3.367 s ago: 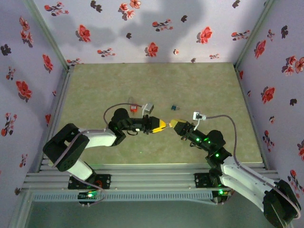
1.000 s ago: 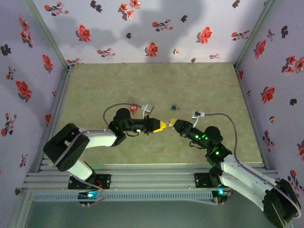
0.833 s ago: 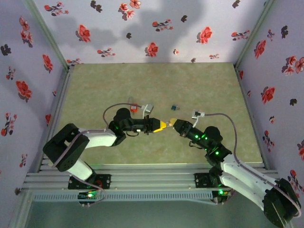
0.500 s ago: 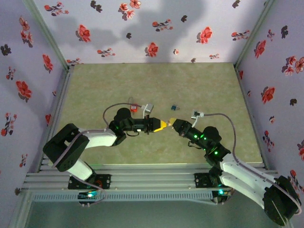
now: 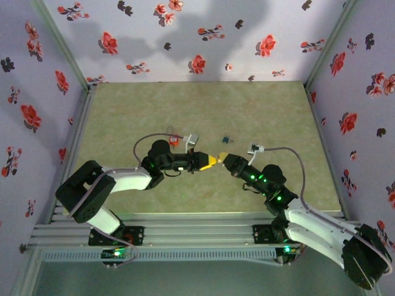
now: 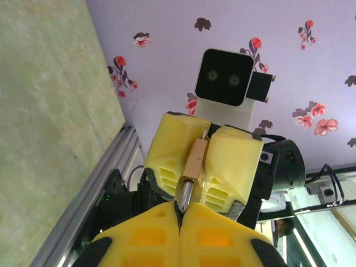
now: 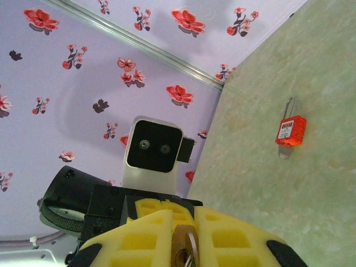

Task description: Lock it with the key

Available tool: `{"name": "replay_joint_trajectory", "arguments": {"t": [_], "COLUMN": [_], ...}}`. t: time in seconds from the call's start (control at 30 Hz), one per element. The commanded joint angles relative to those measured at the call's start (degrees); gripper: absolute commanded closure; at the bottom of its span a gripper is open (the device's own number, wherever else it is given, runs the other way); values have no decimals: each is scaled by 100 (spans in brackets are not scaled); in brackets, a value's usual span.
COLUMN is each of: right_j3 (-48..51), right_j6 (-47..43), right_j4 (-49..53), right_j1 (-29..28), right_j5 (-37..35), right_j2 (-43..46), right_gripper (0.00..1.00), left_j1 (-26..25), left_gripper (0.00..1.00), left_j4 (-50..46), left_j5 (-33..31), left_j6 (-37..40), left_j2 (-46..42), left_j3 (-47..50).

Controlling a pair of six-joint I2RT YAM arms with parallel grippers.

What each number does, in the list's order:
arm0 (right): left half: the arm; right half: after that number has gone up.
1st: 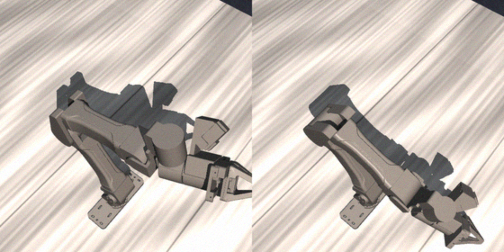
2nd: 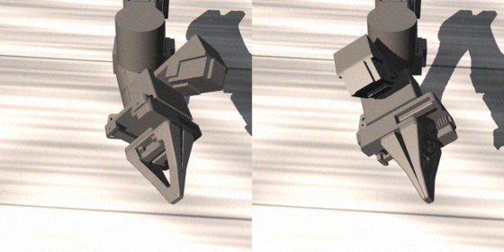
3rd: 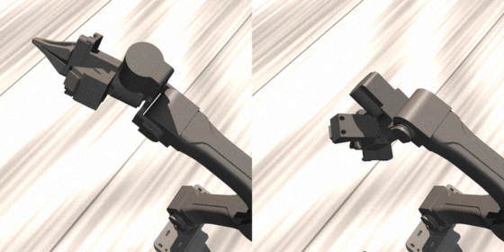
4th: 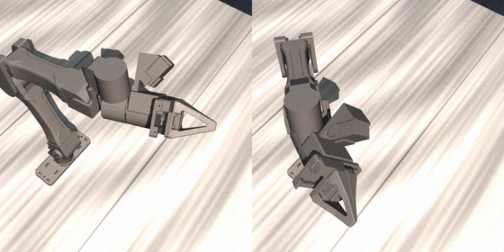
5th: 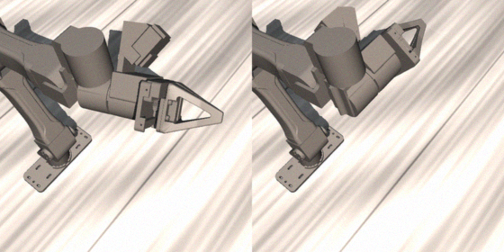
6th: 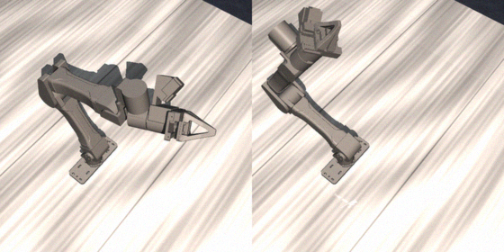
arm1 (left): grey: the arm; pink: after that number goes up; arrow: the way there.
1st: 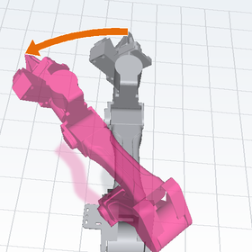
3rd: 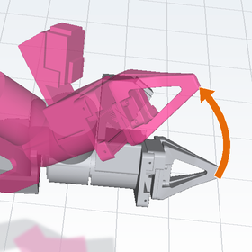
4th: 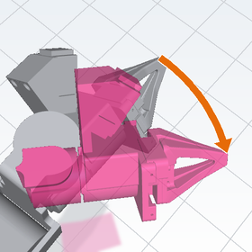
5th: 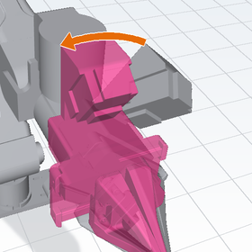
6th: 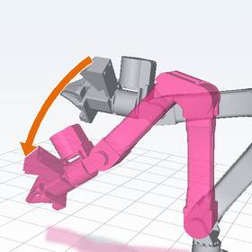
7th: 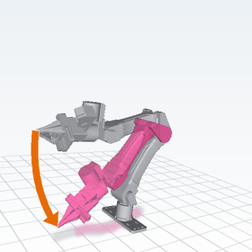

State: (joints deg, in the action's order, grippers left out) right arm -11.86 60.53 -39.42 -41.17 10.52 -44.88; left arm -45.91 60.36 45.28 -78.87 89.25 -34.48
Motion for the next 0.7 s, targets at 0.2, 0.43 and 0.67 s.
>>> {"name": "replay_joint_trajectory", "arguments": {"t": [0.2,0.43,0.67], "right_j3": [47,8,-80], "right_j6": [-42,-219,-442], "right_j4": [-255,217,1010], "right_j1": [-381,-387,-375], "right_j5": [419,255,39], "right_j2": [-134,209,793], "right_gripper": [100,100,79], "left_j1": [-237,-238,-196], "left_gripper": [100,100,100], "left_j4": [134,71,83], "left_j5": [-119,-217,-309], "left_j6": [165,196,171], "left_j2": [-108,-139,-188], "left_j3": [-272,-237,-108]}}
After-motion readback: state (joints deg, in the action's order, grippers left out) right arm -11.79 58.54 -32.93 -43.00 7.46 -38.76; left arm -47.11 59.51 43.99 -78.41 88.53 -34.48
